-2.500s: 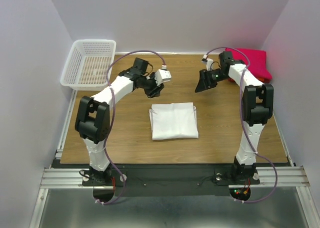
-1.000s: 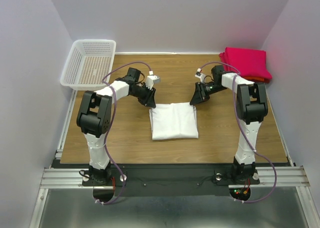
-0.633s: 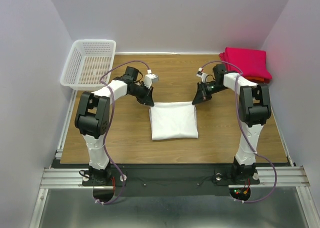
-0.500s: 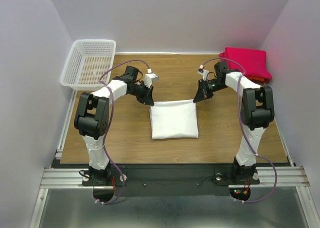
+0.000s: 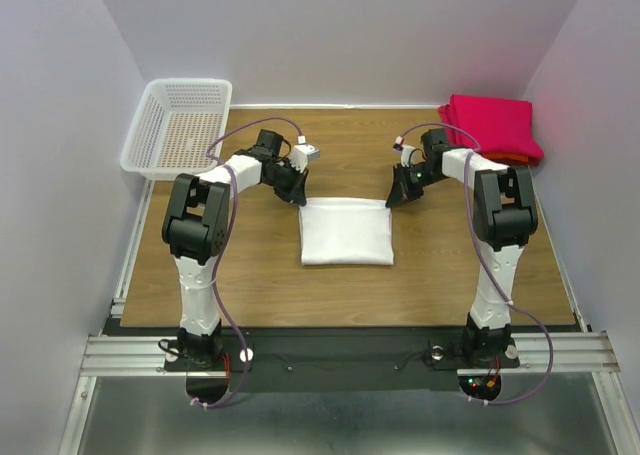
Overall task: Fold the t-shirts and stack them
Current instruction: Fold the tshirt
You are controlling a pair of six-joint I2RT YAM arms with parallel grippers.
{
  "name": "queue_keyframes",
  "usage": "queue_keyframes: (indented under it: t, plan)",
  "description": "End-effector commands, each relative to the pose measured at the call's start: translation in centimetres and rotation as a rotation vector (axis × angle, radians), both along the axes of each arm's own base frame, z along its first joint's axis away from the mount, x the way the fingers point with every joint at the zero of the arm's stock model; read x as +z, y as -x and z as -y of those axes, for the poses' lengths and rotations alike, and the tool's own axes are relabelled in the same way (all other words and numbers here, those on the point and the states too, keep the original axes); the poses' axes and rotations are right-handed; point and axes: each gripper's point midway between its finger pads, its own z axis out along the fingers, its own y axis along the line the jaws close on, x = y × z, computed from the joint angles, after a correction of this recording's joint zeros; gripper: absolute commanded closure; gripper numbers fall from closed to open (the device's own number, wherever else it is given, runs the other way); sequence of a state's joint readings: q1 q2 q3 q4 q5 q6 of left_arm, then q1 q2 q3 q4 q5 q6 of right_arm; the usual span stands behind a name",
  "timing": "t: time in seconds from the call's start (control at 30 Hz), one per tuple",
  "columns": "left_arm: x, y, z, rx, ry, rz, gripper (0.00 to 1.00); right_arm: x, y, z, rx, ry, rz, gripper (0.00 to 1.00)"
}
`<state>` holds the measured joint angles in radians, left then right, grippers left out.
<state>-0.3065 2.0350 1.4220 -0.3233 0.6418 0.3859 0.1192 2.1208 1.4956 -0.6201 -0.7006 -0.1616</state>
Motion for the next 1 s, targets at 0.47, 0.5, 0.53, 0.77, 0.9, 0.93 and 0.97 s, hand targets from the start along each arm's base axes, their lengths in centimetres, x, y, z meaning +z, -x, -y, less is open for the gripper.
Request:
queue_keyframes:
  t: [0.47, 0.5, 0.53, 0.77, 0.9, 0.93, 0.97]
  plan:
    - [2.0, -6.2, -0.1, 0.08, -0.003, 0.09, 0.86, 2.8, -6.5, -0.2, -0.095, -0.002, 0.15, 0.85]
    - [3.0, -6.9, 0.0, 0.083, 0.003, 0.111, 0.79, 3.0, -6.6, -0.2, -0.101, 0.002, 0.154, 0.79]
    - [3.5, -6.8, 0.0, 0.082, 0.004, 0.108, 0.71, 3.4, -6.8, 0.0, -0.108, 0.01, 0.166, 0.7]
    - [11.5, -6.2, -1.0, 0.093, 0.132, 0.175, 0.5, 11.9, -7.3, 1.1, -0.105, 0.049, 0.387, 0.3]
    - [15.6, -3.8, 0.4, 0.048, 0.292, 0.189, 0.5, 15.1, -5.7, -0.9, -0.053, -0.1, 0.383, 0.33]
    - [16.1, -3.1, 1.0, 0.067, 0.353, 0.16, 0.52, 15.3, -4.5, -2.3, -0.026, -0.199, 0.317, 0.42]
    - [16.4, -2.1, 1.8, 0.045, 0.415, 0.121, 0.53, 15.0, -3.6, -3.1, -0.005, -0.248, 0.27, 0.49]
